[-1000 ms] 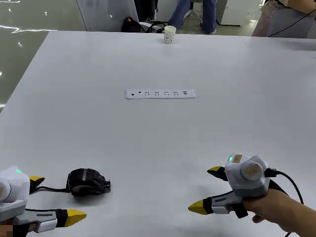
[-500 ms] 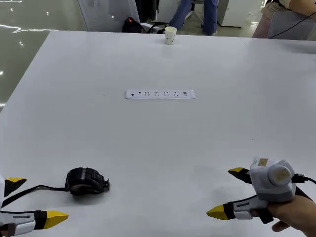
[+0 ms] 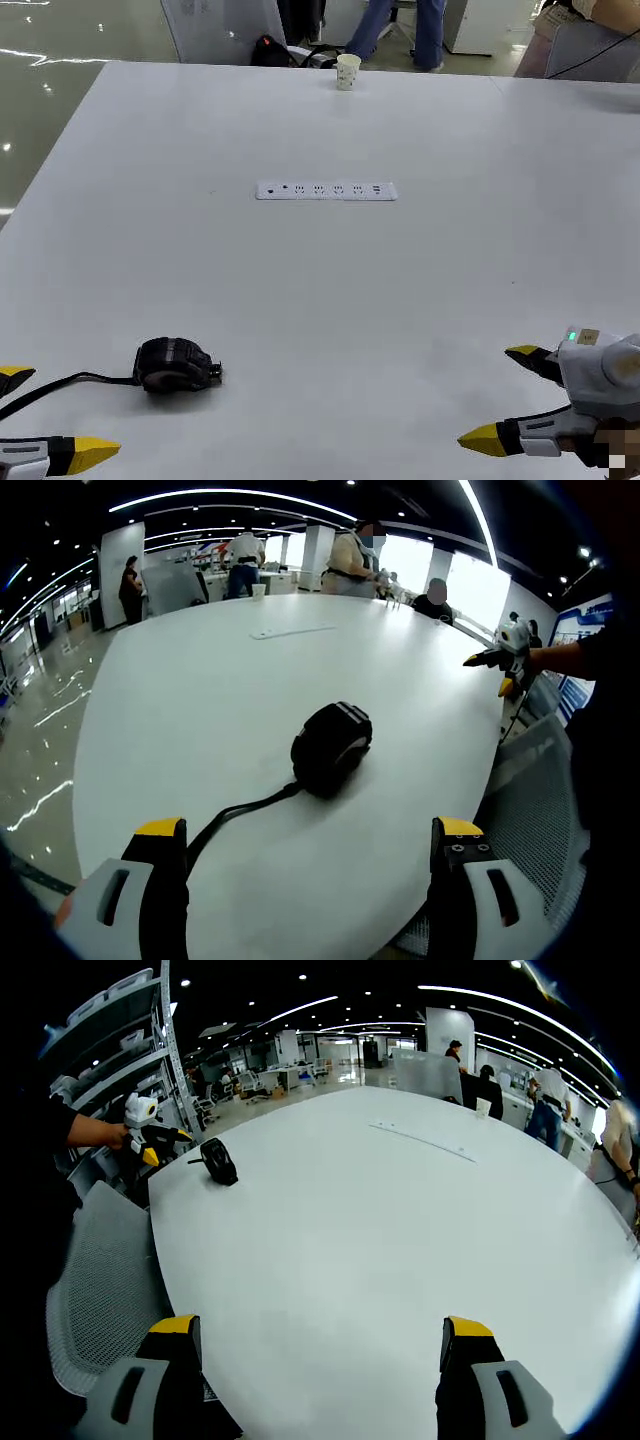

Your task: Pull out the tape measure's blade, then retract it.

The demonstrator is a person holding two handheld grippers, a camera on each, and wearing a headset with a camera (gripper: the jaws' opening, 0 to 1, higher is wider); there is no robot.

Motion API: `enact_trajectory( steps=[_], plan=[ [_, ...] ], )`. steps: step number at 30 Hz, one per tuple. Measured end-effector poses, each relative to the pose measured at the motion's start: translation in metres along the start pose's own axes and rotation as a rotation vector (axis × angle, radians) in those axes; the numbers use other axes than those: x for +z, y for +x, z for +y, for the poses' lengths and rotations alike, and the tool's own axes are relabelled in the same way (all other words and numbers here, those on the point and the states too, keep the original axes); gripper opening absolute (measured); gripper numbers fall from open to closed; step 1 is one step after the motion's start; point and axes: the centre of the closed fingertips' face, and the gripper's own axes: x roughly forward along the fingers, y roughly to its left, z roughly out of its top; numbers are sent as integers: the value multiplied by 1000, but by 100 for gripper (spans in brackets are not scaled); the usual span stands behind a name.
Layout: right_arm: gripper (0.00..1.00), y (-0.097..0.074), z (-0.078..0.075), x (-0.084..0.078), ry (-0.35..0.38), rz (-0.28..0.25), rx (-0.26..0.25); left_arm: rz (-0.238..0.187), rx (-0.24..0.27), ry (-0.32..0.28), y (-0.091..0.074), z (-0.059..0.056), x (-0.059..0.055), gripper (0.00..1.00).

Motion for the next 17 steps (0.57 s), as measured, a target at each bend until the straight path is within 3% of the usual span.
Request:
enact_trajectory(
  steps=[10, 17],
  plan=[
    [99, 0, 2, -5, 2, 15, -2, 2, -1, -1, -5, 3, 0, 99],
    [99, 0, 3, 2, -5, 7, 3, 2, 5, -1, -7, 6, -1, 99]
  ],
)
